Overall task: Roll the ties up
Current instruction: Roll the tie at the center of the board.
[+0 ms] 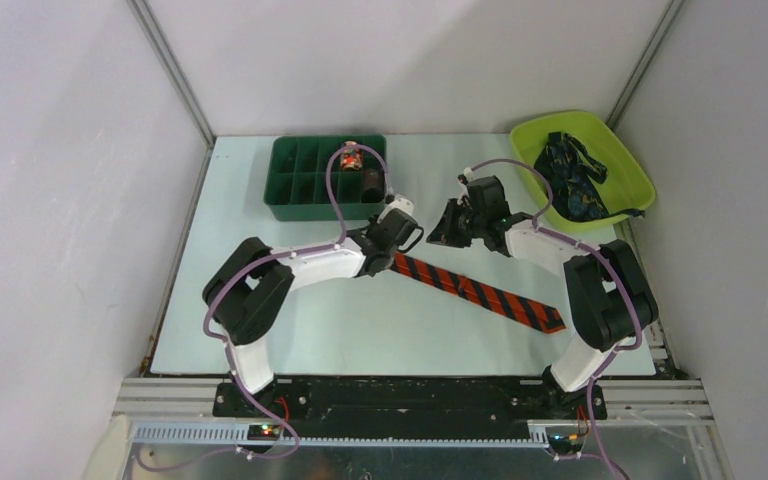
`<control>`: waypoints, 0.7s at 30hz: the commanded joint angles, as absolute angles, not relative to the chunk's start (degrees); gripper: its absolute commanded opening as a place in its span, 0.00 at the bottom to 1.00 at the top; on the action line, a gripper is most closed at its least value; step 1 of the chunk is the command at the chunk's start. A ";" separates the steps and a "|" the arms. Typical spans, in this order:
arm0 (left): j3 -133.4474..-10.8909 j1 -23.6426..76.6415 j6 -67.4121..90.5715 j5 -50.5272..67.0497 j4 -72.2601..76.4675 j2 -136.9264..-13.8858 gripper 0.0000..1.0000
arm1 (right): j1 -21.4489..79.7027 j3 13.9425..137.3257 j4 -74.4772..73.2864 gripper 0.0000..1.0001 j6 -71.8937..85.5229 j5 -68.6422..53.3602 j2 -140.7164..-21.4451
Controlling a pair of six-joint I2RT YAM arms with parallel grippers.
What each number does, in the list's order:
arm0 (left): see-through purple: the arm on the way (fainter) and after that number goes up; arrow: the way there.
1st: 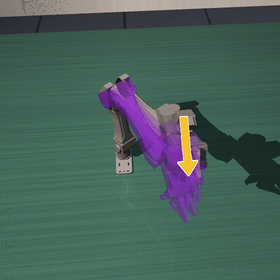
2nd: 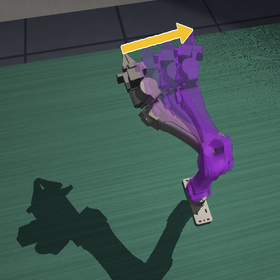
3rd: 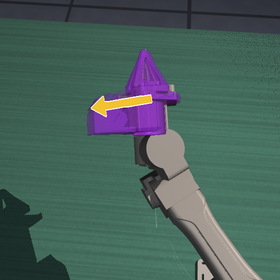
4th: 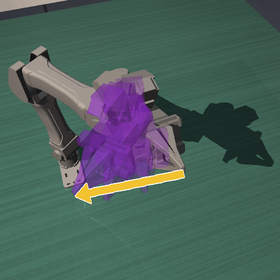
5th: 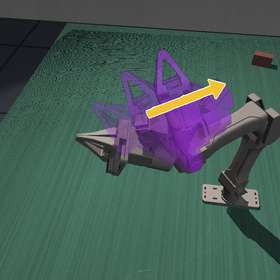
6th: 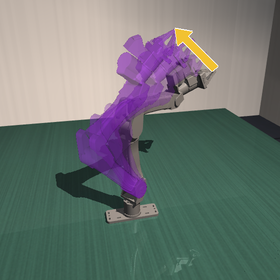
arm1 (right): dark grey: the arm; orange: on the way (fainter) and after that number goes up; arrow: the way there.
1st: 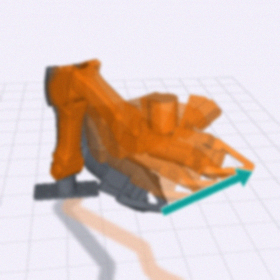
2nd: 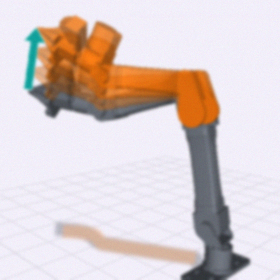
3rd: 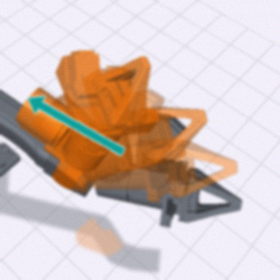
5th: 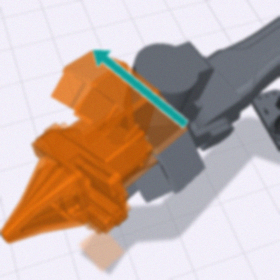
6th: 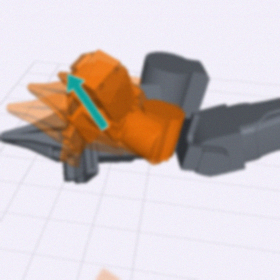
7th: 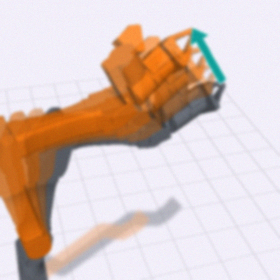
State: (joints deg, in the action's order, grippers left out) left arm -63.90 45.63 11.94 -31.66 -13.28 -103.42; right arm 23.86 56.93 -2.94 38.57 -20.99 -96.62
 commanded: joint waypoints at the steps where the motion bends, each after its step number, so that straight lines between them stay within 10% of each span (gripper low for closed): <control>1: -65.94 46.75 9.22 -38.01 -15.27 -104.55 0.32 | 23.70 56.60 -2.19 0.08 37.87 -20.70 -94.13; 21: -68.53 51.43 8.76 -39.08 -17.47 -107.84 0.33 | 23.69 55.87 -1.92 0.08 38.08 -20.65 -94.12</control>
